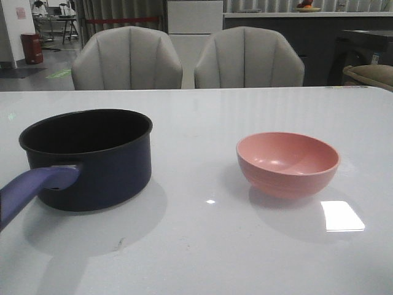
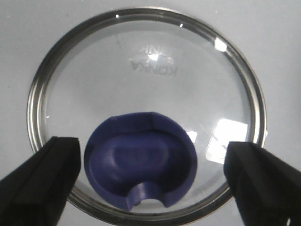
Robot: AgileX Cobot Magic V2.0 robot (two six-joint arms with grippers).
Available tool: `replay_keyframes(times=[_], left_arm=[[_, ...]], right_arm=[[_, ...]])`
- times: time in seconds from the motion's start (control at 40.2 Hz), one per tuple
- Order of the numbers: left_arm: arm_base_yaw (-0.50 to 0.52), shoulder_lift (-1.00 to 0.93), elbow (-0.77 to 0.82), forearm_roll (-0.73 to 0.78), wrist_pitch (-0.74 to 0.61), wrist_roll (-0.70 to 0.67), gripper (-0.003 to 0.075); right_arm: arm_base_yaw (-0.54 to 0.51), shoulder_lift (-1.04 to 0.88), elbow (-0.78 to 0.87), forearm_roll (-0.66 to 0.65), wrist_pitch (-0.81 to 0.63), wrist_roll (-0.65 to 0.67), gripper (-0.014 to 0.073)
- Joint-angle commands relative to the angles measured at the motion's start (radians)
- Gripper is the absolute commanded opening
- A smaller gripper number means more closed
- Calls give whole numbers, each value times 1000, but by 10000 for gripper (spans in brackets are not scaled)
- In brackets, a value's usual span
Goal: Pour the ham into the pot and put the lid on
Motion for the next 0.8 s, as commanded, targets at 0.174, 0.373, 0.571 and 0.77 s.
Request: replay_keyframes(times=[0.174,0.373,0.571,0.77], left_arm=[[21,5,-29,-13,-14,2,638],[23,20,-31,-13,-20,2,549],[23,20,-31,-13,-30,2,330],[23,20,-31,-13,-32,11,310]], right_arm=[[0,9,-29,2,-72,-11,151],[0,9,-29,2,-72,-11,151],[0,9,-29,2,-72,-11,151],[0,9,-29,2,-72,-11,151]])
